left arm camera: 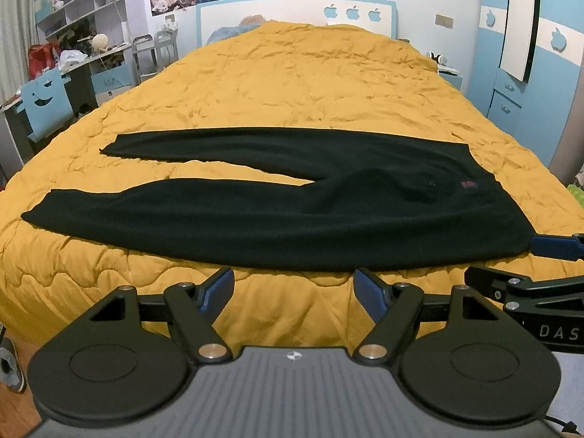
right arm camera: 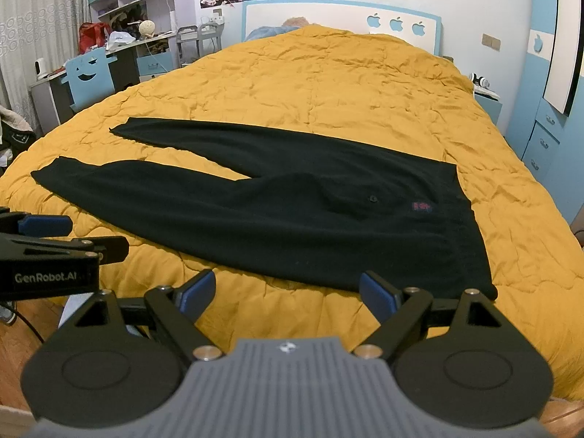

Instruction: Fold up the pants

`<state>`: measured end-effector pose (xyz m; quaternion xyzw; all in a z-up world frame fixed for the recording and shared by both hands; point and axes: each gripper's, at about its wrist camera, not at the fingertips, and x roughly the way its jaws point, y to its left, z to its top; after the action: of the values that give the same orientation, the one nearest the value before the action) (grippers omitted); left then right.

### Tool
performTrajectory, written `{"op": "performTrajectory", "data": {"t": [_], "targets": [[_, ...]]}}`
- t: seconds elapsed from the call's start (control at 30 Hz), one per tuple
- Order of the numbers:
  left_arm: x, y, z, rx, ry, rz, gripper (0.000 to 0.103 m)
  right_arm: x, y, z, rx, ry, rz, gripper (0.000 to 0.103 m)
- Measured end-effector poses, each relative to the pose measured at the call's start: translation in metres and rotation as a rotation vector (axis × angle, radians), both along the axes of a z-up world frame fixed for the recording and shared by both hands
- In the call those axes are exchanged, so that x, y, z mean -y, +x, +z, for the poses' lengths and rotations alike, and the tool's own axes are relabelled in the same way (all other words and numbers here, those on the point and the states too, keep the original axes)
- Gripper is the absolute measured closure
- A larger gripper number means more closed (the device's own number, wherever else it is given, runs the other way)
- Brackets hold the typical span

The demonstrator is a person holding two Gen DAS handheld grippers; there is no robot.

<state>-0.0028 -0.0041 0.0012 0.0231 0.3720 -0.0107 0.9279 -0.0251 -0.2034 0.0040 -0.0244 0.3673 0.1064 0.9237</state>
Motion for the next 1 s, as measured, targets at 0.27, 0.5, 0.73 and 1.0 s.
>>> {"op": "performTrajectory", "data": {"t": [0.27,0.5,0.73,1.0], "targets": [[0.0004,-0.0001,0.0007,-0.003,-0.005,-0.002,0.017,0.0006,-0.0004,0.0009,0.0,0.001,-0.003,0.021],[-0.0018,0.0019,-0.0006,-0.008,-0.012,-0.002,0.019,0.0008,-0.0003,0.0008,-0.002,0.002,-0.003,0.021],[-0.0021,0.0017,-0.0013,-0.008,-0.014,-0.002,0.019,0.0012,-0.0003,0.0009,-0.002,0.003,-0.003,0.021],[-0.0022,0.0018,-0.0027,-0.011,-0.016,-0.004,0.019,0.0019,-0.001,-0.0003,-0.008,0.005,-0.003,0.021]]}}
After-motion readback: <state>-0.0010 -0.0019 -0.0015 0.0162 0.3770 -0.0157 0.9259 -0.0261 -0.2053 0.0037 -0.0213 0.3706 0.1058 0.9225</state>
